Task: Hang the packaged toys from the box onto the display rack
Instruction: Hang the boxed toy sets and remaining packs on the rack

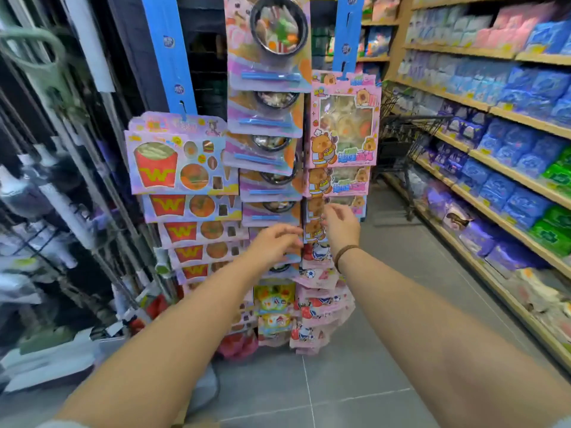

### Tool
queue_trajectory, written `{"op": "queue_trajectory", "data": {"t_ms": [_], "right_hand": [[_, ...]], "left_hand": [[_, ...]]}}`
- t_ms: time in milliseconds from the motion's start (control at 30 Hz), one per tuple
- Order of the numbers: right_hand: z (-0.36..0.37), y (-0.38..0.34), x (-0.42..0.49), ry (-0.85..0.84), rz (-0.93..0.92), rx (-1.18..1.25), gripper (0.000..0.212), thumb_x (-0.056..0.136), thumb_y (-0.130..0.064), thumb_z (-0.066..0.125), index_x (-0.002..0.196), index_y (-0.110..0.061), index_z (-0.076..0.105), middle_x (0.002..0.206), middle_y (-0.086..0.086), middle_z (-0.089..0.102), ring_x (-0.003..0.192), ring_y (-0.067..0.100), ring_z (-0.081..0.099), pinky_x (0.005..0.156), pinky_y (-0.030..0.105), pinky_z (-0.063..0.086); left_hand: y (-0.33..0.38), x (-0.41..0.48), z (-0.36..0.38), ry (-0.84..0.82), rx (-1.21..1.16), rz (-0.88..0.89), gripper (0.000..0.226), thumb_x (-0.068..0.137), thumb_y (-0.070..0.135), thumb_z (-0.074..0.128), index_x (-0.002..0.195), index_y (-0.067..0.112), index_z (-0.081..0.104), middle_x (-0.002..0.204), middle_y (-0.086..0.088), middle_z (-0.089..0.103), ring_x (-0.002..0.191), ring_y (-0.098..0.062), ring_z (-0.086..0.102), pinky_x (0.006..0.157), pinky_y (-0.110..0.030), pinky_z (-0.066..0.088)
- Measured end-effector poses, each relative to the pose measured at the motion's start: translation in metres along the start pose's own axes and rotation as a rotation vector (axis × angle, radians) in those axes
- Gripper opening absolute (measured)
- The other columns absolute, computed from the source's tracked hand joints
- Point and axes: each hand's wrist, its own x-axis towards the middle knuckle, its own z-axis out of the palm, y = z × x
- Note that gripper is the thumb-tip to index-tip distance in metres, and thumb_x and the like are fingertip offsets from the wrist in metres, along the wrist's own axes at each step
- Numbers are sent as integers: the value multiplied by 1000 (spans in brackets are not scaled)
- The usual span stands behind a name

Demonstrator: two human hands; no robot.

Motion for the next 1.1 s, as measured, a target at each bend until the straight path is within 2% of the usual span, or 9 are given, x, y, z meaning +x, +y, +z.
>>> {"op": "queue_trajectory", "data": {"t_ms": [167, 333, 433, 500, 567, 700, 867, 1000, 1100], "right_hand": [[33, 42, -75, -239, 160, -75, 20, 98, -22, 49, 101, -6, 61, 93, 14, 58, 82, 22, 53, 77, 34, 46], [77, 72, -141, -416, 290, -181, 30, 98, -27, 49, 111, -3, 62, 112, 19, 63, 89, 22, 54, 74, 31, 48], [113, 84, -172, -466, 324, -188, 19, 96, -23, 51, 91, -10, 63, 83, 9, 63, 72, 18, 54, 65, 27, 45], [137, 91, -186, -482, 343, -173, 21, 95, -22, 52, 76, -15, 57, 70, 4, 54, 63, 15, 48, 55, 23, 39], [165, 102, -202, -509, 351, -186, 17, 95, -21, 53, 80, -13, 58, 70, 2, 53, 64, 15, 49, 54, 20, 39], [223, 122, -231, -510, 392, -154, 10, 97, -15, 49, 98, -7, 55, 67, 1, 50, 56, 10, 47, 52, 19, 37], [296, 156, -265, -407, 457, -164, 13, 96, -17, 50, 87, -11, 58, 70, 2, 55, 60, 11, 49, 53, 20, 36], [341, 192, -296, -356, 546, -159, 25, 95, -15, 50, 70, -17, 53, 65, 1, 50, 55, 10, 44, 53, 20, 32], [360, 223, -311, -328, 591, -170, 25, 94, -13, 49, 69, -13, 52, 60, 0, 46, 53, 11, 40, 51, 21, 29]], "left_hand": [[-66, -62, -32, 47, -23, -168, 21, 98, 18, 45, 111, 14, 61, 87, -1, 67, 83, -17, 64, 81, -35, 53], [-133, -116, -89, 146, -53, -351, 16, 97, 18, 46, 93, 16, 62, 88, -7, 65, 70, -11, 65, 74, -27, 53], [-175, -139, -127, 204, -44, -430, 15, 97, 25, 47, 99, 19, 60, 90, -4, 66, 79, -16, 64, 86, -35, 49], [-196, -150, -149, 218, -49, -451, 15, 98, 25, 45, 94, 21, 60, 88, -2, 65, 78, -15, 63, 82, -33, 49], [-219, -161, -176, 207, -32, -473, 18, 98, 25, 43, 89, 25, 59, 89, -1, 66, 81, -15, 64, 74, -29, 49], [-261, -172, -234, 192, -34, -486, 16, 97, 24, 44, 95, 22, 60, 90, -3, 65, 83, -16, 63, 65, -24, 46], [-314, -164, -310, 106, 18, -518, 17, 97, 24, 45, 90, 23, 61, 88, -2, 66, 80, -16, 63, 80, -33, 49], [-360, -162, -353, 33, 88, -557, 19, 97, 21, 42, 88, 23, 60, 82, 0, 64, 73, -12, 61, 62, -24, 46], [-401, -162, -371, -18, 95, -614, 17, 97, 17, 41, 95, 19, 58, 82, 0, 63, 70, -11, 60, 62, -23, 44]]}}
